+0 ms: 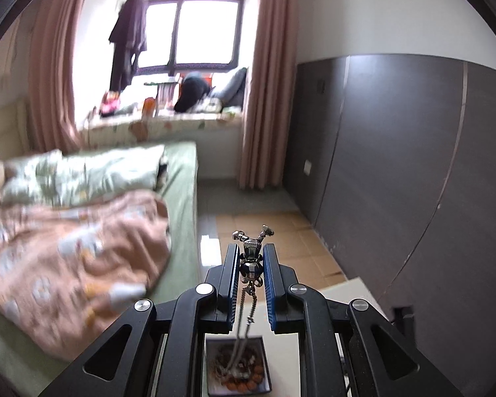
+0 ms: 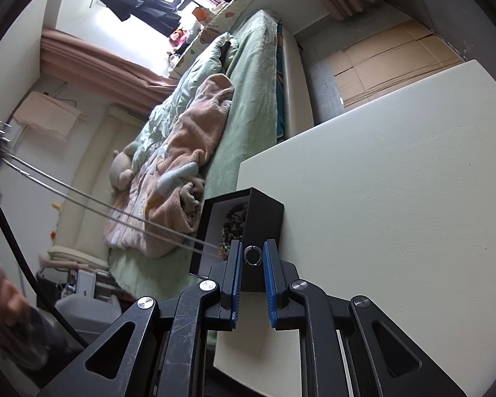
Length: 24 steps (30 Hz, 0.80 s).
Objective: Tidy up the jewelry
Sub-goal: 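Carry the pendant and ring over the black box and open both grippers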
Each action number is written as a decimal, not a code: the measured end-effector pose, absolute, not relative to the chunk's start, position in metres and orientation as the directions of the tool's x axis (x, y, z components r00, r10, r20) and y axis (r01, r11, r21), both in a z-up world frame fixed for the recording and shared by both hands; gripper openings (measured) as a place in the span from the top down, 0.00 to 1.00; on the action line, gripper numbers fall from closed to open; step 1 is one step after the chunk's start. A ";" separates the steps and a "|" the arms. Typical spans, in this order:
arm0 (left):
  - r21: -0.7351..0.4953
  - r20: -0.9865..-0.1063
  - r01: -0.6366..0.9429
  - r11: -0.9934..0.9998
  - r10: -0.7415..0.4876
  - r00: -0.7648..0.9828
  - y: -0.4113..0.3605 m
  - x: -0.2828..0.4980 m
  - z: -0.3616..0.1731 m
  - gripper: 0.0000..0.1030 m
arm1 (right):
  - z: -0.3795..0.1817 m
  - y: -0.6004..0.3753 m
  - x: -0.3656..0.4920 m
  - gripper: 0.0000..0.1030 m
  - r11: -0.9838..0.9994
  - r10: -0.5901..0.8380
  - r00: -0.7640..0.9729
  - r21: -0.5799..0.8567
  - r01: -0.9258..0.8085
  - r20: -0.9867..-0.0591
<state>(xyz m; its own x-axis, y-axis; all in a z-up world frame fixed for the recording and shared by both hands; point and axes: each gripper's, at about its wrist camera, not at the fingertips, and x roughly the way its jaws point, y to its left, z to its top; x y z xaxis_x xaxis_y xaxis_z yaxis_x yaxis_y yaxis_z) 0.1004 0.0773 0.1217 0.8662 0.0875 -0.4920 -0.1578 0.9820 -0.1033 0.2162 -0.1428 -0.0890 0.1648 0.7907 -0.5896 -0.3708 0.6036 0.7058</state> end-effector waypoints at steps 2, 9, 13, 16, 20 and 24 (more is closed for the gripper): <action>-0.133 -0.527 -0.184 0.974 0.087 0.846 0.083 0.104 0.097 0.86 | -0.090 -0.142 0.217 0.86 0.606 0.789 0.164 0.706 -0.367 -0.592; -0.229 -0.607 -0.230 0.946 0.046 0.793 0.097 0.110 0.029 0.86 | -0.092 -0.138 0.218 0.86 0.611 0.785 0.164 0.703 -0.364 -0.597; -0.281 -0.656 -0.245 0.928 0.001 0.755 0.107 0.116 -0.009 0.85 | -0.092 -0.132 0.215 0.86 0.604 0.790 0.161 0.704 -0.375 -0.592; -0.380 -0.700 -0.283 0.881 -0.074 0.711 0.122 0.119 -0.035 0.85 | -0.091 -0.124 0.209 0.86 0.592 0.797 0.159 0.704 -0.392 -0.582; -0.432 -0.710 -0.285 0.856 -0.128 0.692 0.129 0.117 -0.042 0.58 | -0.087 -0.109 0.200 0.86 0.586 0.798 0.160 0.686 -0.432 -0.581; -0.448 -0.674 -0.284 0.847 -0.112 0.730 0.137 0.105 -0.032 0.34 | -0.084 -0.094 0.194 0.86 0.577 0.801 0.161 0.671 -0.466 -0.576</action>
<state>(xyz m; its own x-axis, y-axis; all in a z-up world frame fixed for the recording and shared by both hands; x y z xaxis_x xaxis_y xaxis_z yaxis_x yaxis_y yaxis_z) 0.1052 0.1367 -0.0324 0.7299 -0.1119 -0.6744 -0.2844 0.8474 -0.4484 0.1938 -0.0938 -0.0840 0.1614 0.8012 -0.5762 -0.4657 0.5766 0.6713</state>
